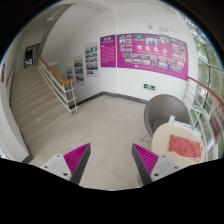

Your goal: Fold towel

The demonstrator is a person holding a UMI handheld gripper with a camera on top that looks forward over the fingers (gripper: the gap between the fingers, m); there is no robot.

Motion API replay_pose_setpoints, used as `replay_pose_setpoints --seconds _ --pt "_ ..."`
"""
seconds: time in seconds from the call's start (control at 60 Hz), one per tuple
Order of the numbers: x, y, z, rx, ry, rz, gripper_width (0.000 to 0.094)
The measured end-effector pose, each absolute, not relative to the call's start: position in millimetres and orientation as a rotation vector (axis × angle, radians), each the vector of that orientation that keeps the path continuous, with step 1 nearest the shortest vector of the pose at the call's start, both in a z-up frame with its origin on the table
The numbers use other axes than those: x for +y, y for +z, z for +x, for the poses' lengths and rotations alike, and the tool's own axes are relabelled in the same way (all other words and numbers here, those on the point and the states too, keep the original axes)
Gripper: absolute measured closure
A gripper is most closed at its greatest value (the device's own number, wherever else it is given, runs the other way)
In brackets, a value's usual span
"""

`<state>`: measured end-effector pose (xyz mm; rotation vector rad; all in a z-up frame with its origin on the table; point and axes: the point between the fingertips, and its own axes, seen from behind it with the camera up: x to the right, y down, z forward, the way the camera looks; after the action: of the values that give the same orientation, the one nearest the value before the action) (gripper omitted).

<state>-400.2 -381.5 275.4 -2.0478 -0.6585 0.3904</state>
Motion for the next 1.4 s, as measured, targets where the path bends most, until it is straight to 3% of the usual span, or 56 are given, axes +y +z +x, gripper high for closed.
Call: replay_pose_setpoints --seconds 0.1,0.35,0.45,0.817,0.867,0.917,0.967,1.133,1.267,1.4 --pt "-380.7 261.5 -394.9 -0.665 0.384 -2.077 0.0076" --pt "-324.2 176.8 -337.4 -0.595 0.242 -2.207 0.0080" --pt "-263.4 124.3 -284.4 -0.498 0.113 -2.256 0.0082" --pt "-13.9 31.0 -153.1 -0.261 -0.086 -2.256 0.0100" --pt "-0.6 14.6 -150.1 -0.256 -0.073 -2.285 0.0143" --pt "6.8 -1.6 -148.1 -0.260 -0.071 -2.317 0.0245" --pt "11.0 -15.5 -141.9 -0.275 -0.086 -2.347 0.0394" --pt "17.5 -13.2 -137.5 -0.361 -0.141 -2.304 0.0857" --pt "20.8 -18.4 -137.8 -0.350 -0.110 -2.323 0.0894" --pt "12.6 8.1 -169.0 -0.260 0.065 -2.345 0.0897"
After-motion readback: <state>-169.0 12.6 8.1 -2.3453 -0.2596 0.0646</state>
